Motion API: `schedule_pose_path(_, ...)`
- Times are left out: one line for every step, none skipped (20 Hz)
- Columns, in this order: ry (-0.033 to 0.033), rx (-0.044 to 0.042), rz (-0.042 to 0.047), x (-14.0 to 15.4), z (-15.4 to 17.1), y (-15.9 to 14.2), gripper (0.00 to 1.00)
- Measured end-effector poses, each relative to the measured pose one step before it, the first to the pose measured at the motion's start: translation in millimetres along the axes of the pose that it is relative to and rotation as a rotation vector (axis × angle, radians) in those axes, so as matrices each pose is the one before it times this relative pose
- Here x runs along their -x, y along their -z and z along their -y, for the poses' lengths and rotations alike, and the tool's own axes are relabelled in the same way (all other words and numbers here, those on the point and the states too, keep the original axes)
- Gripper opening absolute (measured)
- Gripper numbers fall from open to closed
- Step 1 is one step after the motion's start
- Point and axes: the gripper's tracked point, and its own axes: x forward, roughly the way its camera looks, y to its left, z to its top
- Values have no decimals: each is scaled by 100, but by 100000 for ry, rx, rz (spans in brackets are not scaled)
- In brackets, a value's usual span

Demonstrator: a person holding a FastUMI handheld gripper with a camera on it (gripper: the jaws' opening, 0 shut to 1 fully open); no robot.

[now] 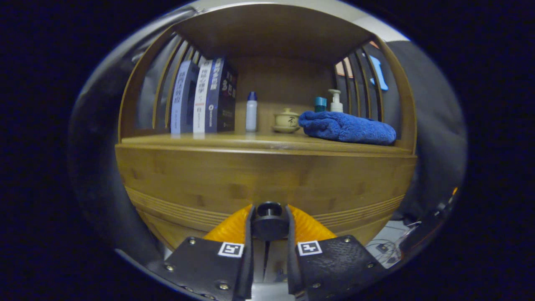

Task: Pull open the drawer, take out the items inside it, and place them on the countertop above the cabinet.

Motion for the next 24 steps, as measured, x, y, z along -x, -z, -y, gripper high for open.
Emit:
schedule_pose_path(421, 613, -1664, 200, 5, 226, 33)
schedule_pose_path(116, -938, -130, 229, -50, -60, 33)
schedule_pose_path(-110, -1563, -65, 346, -59, 78, 33)
schedule_pose_path(134, -584, 416, 439, 40, 21, 33)
schedule_pose_path(114, 209, -361, 568, 76, 214, 33)
schedule_pose_path(55, 926, 40, 926, 24, 159, 33)
schedule_pose_path(27, 701, 319, 910, -19, 120, 33)
schedule_pose_path(41, -112, 527, 808, 144, 133, 33)
schedule_pose_path(-1, -313, 614, 972, 130, 82, 33)
schedule_pose_path(155, -1430, 280, 968, 2, 231, 33)
schedule_pose_path(357, -190, 323, 1093, 86, 96, 33)
schedule_pose_path(279, 105, 168, 1029, 129, 261, 33)
schedule_pose_path(304, -717, 546, 1169, 58, 152, 33)
schedule_pose_path(277, -763, 470, 963, 51, 155, 33)
schedule_pose_path(286, -162, 360, 1030, 100, 137, 33)
schedule_pose_path(422, 757, 58, 1147, 101, 147, 33)
schedule_pose_path(320, 183, 67, 931, 112, 68, 33)
schedule_pose_path(191, 7, 198, 1139, 197, 184, 32)
schedule_pose_path(547, -1687, 2556, 1414, 225, -471, 33)
schedule_pose_path(2983, -1269, 6567, 1464, 1236, -2366, 28)
schedule_pose_path(6681, -5499, 5677, 1905, 1745, -1606, 24)
schedule_pose_path(-309, -7552, 2390, -4, 579, -1387, 19)
schedule_pose_path(3095, -111, -430, -225, 761, -251, 15)
schedule_pose_path(4618, 5015, -2007, -49, 1177, 603, 10)
